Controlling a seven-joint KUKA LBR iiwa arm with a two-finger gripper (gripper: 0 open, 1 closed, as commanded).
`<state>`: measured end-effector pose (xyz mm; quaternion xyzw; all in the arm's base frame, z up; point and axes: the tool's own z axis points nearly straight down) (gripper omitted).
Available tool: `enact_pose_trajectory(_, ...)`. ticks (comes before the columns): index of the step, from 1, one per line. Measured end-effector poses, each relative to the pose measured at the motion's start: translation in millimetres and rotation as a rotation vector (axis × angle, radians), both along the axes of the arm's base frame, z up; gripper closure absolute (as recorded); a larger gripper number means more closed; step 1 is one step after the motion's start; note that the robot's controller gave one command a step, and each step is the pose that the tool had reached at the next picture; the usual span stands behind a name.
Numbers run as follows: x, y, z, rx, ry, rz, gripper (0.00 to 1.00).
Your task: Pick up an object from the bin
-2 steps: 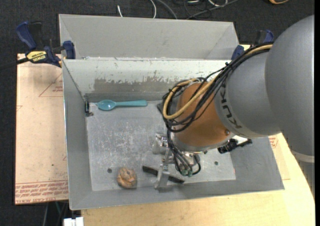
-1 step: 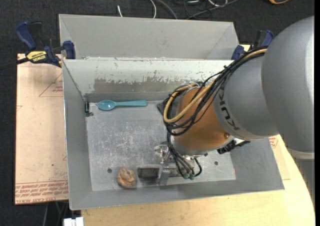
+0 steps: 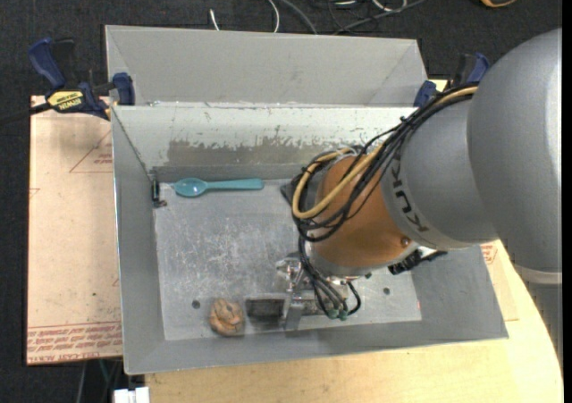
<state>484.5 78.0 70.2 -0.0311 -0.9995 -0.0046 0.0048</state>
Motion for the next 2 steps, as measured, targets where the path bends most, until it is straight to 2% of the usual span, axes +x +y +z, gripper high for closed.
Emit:
enact_pose_trajectory(1, 18.4, 4.8, 52.9, -0.001, 0.002, 0.056, 1.00)
enact_pose_trajectory(2, 23.8, 1.2, 112.9, 0.000, 0.003, 0.079, 1.00)
